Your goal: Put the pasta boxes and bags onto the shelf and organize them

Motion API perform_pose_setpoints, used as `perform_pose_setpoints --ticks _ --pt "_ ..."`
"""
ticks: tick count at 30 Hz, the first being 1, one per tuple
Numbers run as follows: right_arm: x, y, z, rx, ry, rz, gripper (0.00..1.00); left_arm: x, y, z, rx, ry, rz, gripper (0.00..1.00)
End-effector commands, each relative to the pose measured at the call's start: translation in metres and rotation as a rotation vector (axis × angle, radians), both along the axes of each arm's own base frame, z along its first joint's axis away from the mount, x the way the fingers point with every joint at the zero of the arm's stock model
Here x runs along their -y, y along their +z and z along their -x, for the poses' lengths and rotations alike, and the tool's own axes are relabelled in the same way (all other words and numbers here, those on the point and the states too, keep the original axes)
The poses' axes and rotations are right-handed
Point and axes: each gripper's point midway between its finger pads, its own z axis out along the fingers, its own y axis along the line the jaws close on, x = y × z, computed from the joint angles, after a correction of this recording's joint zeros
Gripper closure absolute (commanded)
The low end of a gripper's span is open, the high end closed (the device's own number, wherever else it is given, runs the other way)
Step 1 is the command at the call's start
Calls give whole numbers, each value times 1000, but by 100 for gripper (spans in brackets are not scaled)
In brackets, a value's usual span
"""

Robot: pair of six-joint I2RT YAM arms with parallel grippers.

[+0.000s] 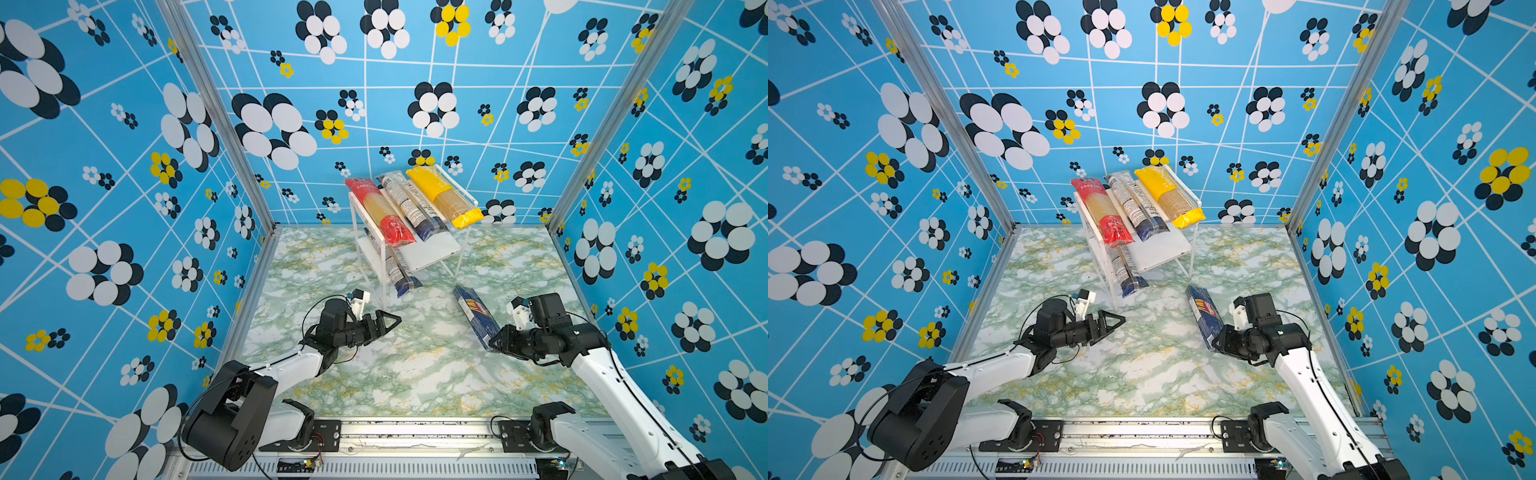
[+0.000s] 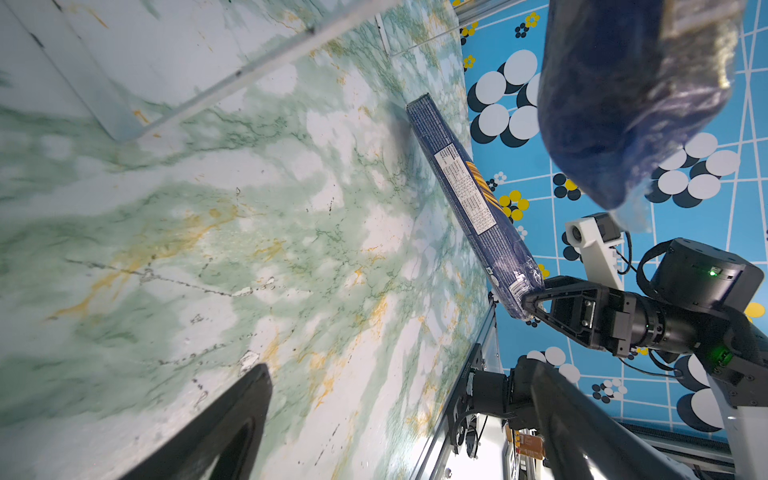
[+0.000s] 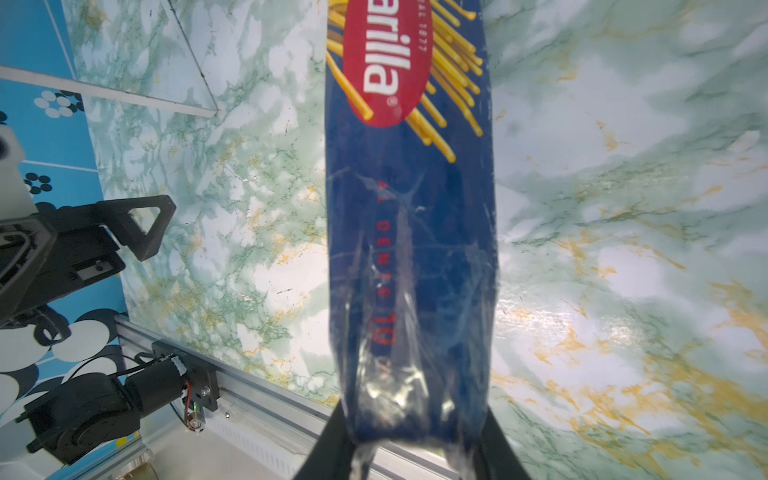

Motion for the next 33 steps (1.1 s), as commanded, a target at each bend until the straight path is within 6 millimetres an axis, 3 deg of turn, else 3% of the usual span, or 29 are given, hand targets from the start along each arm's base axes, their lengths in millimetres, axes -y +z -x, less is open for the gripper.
perform_pose_setpoints --ticks 1,16,25,33 --pt "-19 56 -22 208 59 -109 100 3 12 -9 41 -7 24 1" --pt "-22 70 -16 225 59 -146 100 2 11 -9 37 -6 23 1" --pt "-27 38 -20 189 33 -186 100 1 8 -7 30 -4 21 1" --pt "-27 -5 -18 107 0 -187 100 1 7 -9 25 1 19 1"
